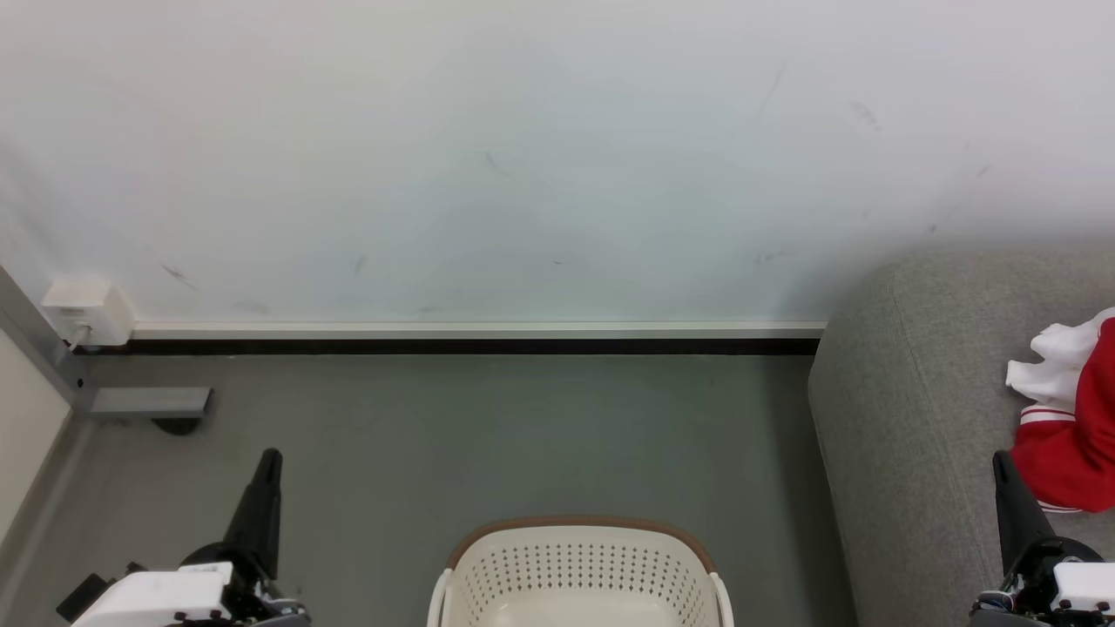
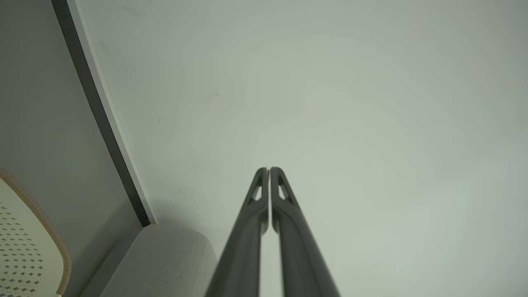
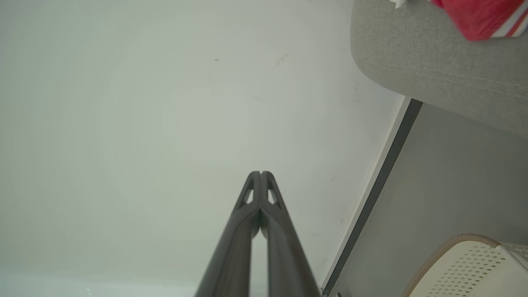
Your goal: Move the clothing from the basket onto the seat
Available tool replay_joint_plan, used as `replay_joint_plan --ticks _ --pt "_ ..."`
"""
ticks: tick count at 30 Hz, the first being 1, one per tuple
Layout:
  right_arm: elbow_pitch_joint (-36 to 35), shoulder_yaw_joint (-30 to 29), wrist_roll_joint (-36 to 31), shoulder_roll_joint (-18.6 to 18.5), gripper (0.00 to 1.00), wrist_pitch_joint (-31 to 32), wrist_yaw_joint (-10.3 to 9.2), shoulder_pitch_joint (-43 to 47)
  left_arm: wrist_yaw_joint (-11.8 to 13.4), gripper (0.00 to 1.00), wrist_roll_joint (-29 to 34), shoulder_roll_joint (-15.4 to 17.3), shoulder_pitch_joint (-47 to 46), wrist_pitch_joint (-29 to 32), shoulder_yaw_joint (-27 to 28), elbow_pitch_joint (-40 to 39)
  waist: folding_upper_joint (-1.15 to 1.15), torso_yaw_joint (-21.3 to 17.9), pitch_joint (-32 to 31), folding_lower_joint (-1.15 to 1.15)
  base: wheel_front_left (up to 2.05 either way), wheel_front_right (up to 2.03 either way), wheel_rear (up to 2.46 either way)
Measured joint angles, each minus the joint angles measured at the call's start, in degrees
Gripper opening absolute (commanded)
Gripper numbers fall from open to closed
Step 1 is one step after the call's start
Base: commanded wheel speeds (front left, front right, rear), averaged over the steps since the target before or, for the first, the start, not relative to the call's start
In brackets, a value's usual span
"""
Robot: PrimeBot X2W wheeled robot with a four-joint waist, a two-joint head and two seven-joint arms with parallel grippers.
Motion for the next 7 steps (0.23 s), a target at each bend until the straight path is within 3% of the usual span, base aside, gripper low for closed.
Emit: replay_joint_plan --ticks 7 --pt "-0.2 0.5 0.4 -0.4 0.0 -0.5 0.0 0.0 0.0 0.0 0.0 0.0 0.0 0.0 0.0 0.0 0.0 0.0 0.0 0.0 0.0 0.0 0.0"
